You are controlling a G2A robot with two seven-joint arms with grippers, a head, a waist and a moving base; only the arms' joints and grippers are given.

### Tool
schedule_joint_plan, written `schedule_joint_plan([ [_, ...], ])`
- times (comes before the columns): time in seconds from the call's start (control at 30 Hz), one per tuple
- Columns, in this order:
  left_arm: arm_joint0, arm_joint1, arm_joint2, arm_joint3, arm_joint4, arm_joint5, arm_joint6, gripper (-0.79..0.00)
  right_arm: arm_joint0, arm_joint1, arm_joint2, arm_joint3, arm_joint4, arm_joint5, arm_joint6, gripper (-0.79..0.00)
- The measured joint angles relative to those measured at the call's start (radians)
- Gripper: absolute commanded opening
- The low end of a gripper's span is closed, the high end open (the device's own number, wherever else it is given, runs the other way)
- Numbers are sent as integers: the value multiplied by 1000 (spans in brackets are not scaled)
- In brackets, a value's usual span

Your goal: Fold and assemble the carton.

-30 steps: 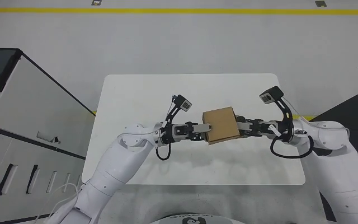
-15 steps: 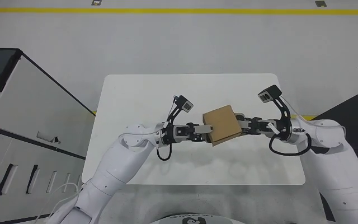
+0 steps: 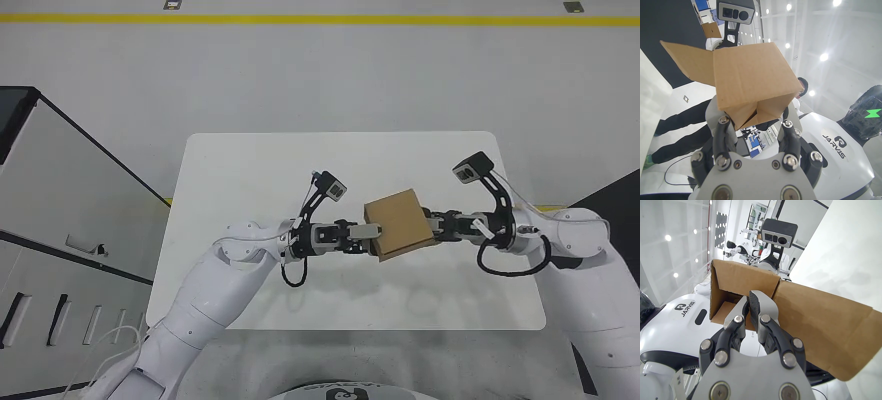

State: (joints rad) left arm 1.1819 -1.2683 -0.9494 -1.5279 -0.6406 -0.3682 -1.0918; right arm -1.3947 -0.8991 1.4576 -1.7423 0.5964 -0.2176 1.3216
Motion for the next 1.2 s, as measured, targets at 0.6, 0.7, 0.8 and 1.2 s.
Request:
schedule_joint_plan([
  [0.6, 5, 0, 1, -6, 4, -3, 0, -785, -14, 3, -1, -21, -2, 7, 22, -785],
  [0.7, 7, 0, 1, -8, 6, -2, -1, -785, -14, 4, -3, -22, -4, 8, 25, -785],
  [0.8, 10, 2, -3, -13, 9, -1, 0, -785, -16, 5, 8, -21, -7, 6, 20, -785],
  [1.2, 23, 6, -16, -30, 11, 2, -1, -785, -69, 15, 102, -32, 13, -15, -6, -699],
])
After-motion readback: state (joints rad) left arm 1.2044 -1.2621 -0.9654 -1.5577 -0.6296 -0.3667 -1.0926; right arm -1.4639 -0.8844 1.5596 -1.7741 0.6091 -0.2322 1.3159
